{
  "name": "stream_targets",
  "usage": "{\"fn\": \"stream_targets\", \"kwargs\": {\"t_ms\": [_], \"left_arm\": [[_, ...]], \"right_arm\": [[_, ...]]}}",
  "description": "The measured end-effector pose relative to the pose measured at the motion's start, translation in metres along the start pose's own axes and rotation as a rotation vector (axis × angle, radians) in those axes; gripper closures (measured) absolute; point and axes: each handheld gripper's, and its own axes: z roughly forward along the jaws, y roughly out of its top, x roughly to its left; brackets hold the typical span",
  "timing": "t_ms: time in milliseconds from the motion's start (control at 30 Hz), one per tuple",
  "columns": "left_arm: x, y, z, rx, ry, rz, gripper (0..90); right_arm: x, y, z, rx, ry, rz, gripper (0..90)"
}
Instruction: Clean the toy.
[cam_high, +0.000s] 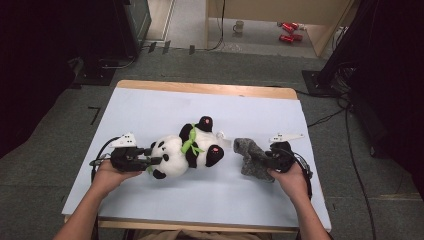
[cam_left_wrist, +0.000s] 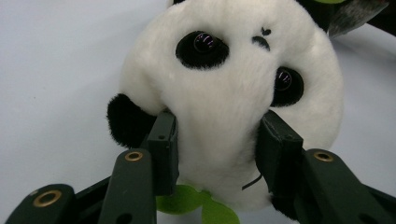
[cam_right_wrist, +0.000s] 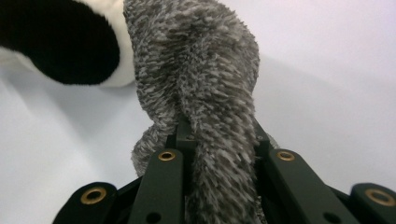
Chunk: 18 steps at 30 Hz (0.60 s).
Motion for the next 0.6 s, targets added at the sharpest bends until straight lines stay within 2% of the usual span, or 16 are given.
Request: {"fn": "stream_targets", "kwargs": {"t_ms": [100, 133, 333, 433, 600], "left_arm": [[-0.006, 0.004, 0.004, 0.004, 0.017, 0.034, 58.9], [-0.007, 0.006, 0.005, 0.009, 0.016, 0.033, 61.4], [-0.004, 0.015, 0.009, 0.017, -0.02, -0.021, 67.3], [-0.005, 0.019, 0.012, 0.017, -0.023, -0.024, 67.9], [-0.008, 0.027, 0.017, 0.021, -0.038, -0.035, 69.1]], "right_arm": [[0.0, 0.004, -0.004, -0.004, -0.011, 0.002, 75.6], [0.0, 0.007, -0.006, -0.015, -0.006, 0.009, 75.8], [0.004, 0.014, -0.013, -0.035, 0.001, 0.021, 76.5], [0.005, 0.018, -0.016, -0.043, 0.006, 0.03, 76.5], [0.013, 0.033, -0.031, -0.089, 0.007, 0.007, 76.6]]}}
